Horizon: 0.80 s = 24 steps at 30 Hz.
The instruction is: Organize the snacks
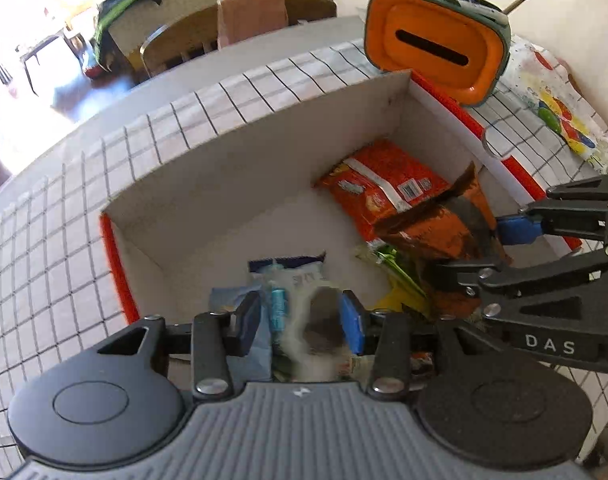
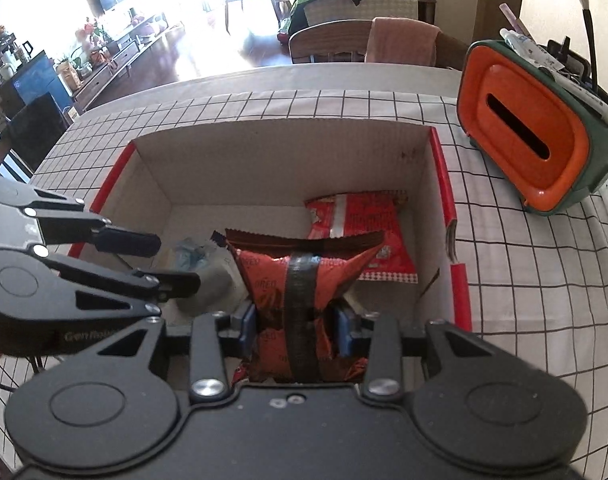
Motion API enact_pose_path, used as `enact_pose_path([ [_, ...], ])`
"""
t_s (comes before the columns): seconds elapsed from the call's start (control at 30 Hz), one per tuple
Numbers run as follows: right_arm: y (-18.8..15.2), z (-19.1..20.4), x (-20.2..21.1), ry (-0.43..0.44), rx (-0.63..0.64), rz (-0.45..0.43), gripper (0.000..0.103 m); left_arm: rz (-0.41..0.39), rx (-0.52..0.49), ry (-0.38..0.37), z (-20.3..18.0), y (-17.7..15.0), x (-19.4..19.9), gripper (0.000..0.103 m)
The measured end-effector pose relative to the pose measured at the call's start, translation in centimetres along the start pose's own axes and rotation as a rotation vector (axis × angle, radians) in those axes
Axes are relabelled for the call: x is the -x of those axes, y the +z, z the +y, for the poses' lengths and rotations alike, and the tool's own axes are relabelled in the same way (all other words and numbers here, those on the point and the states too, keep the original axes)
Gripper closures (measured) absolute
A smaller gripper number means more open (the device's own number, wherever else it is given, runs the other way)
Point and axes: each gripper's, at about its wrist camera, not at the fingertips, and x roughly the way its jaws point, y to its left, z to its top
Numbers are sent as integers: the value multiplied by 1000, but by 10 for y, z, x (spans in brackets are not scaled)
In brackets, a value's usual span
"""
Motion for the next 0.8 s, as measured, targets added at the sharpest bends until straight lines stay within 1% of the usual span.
enact_pose_path([
  [0.03, 0, -1, 0, 1, -2, 0, 65, -10, 4, -1, 2, -2, 3, 49],
  [0.17, -2, 0, 2, 9, -8, -2, 65, -38, 29, -16, 7, -5, 13, 46],
  [0.23, -2, 3, 4, 9, -5, -5, 64, -62, 40, -19, 10, -8, 19, 39],
  [0.33, -5, 8, 8, 17, 6, -11, 62, -95, 49, -32, 13, -13, 27, 36],
  [0.37, -6, 9, 9, 19, 6, -13, 59, -105, 48, -32, 13, -15, 30, 36],
  [0.43, -8, 12, 13, 23, 7, -25, 55, -127, 47, -33, 16, -19, 36, 35],
  [0.5, -11, 16, 18, 17, 6, -40, 45, -151, 51, -38, 19, -24, 44, 34],
  [0.53, -12, 18, 21, 15, 10, -48, 42, -164, 58, -39, 22, -27, 48, 33],
  [0.57, -13, 21, 24, 12, 12, -55, 37, -175, 65, -41, 24, -30, 52, 32],
  [0.6, -14, 23, 27, 2, 14, -62, 29, -186, 72, -43, 27, -32, 56, 32],
  [0.63, -15, 26, 32, -11, 20, -79, 24, -202, 79, -46, 30, -35, 60, 31],
  [0.67, -17, 28, 37, -13, 24, -102, 17, -213, 84, -47, 33, -38, 65, 31],
  [0.7, -19, 30, 42, -9, 24, -120, 14, -221, 86, -48, 34, -40, 68, 30],
  [0.77, -20, 36, 51, -5, 25, -139, 12, -246, 90, -46, 37, -45, 76, 28],
  [0.8, -21, 38, 56, -6, 24, -151, 8, -258, 90, -46, 39, -47, 80, 26],
])
